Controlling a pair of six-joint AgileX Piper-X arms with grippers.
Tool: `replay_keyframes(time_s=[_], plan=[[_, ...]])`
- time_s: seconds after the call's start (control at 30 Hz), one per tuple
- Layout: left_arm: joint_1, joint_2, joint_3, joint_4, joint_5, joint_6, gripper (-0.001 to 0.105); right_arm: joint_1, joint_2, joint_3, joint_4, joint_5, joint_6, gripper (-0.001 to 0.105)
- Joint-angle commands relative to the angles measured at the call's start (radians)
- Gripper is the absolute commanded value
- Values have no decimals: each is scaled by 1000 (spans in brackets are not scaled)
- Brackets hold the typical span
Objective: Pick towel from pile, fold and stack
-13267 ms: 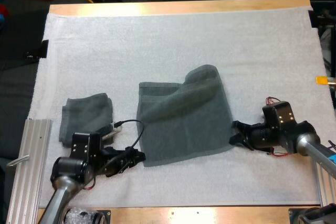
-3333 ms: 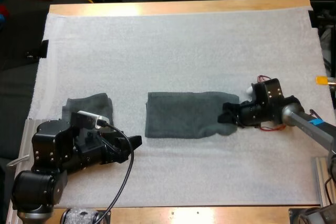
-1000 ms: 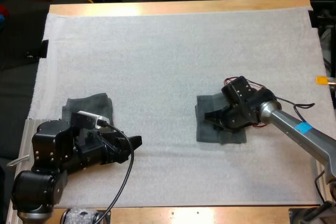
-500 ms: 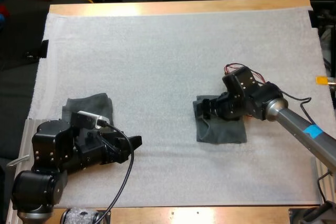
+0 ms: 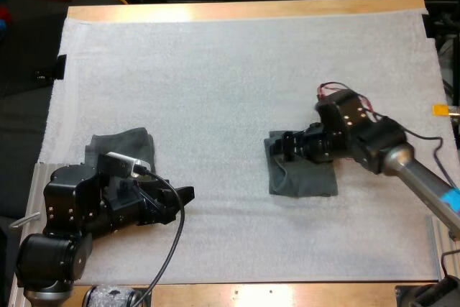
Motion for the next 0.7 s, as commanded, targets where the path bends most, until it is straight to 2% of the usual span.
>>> replay_keyframes(time_s=[0.0, 0.3, 0.53, 0.67], plan=[[1, 1, -5, -10, 7, 15, 62, 2, -30, -4, 19, 11, -11, 71], [1, 1, -5, -25, 7, 29, 62, 2, -253, -4, 211, 138, -83, 71], [1, 1, -5, -24, 28, 28, 62, 2, -413, -4, 279, 146, -86, 71], [1, 1, -5, -24, 36, 25, 62, 2, -495, -4, 285, 145, -47, 71]])
